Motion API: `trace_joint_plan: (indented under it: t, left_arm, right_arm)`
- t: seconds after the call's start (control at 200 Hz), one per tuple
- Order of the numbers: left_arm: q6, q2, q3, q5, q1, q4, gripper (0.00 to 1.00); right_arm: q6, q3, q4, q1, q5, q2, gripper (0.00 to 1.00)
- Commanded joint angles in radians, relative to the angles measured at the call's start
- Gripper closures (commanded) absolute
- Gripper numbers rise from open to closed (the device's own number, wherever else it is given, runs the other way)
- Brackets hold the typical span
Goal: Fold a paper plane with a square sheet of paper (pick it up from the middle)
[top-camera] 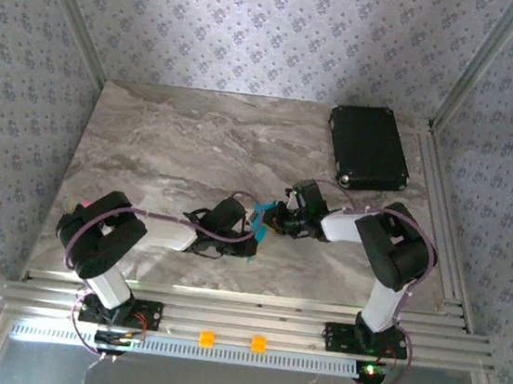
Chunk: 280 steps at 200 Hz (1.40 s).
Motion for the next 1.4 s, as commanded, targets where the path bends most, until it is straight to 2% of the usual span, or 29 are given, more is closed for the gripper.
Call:
trace_joint_plan:
  t: [0.0,0.57,0.67,0.765,0.865,0.939,1.249,1.394]
  left_arm:
    - [0.049,-0.023,-0.035,-0.003,-0.034,-0.201,0.97]
    - [0.075,-0.214,-0.129,-0.043,-0.081,-0.269,0.97]
    - [0.044,-0.288,-0.129,-0.048,-0.048,-0.233,0.97]
    - [-0.003,-0.311,-0.125,-0.006,0.035,-0.137,0.96]
    - [-0.025,-0.276,-0.082,0.047,0.117,-0.062,0.96]
    - [-0.013,-0.222,-0.019,0.077,0.142,-0.056,0.96]
    - [-0.031,0.015,0.108,0.181,0.144,0.042,0.96]
    - [0.000,0.082,0.148,0.158,0.145,-0.002,0.95]
  right_arm:
    - [-0.009,-0.038,-0.137,0.006,0.062,0.034,0.87]
    - [-0.002,-0.038,-0.135,0.013,0.062,0.030,0.87]
    - [0.006,-0.038,-0.125,0.019,0.062,0.027,0.87]
    - [0.015,-0.038,-0.119,0.025,0.061,0.027,0.87]
    - [0.022,-0.037,-0.114,0.029,0.063,0.027,0.87]
    - [0.024,-0.039,-0.113,0.030,0.064,0.027,0.87]
    - [0.027,-0.039,-0.107,0.027,0.056,0.025,0.87]
    - [0.031,-0.040,-0.105,0.025,0.050,0.019,0.86]
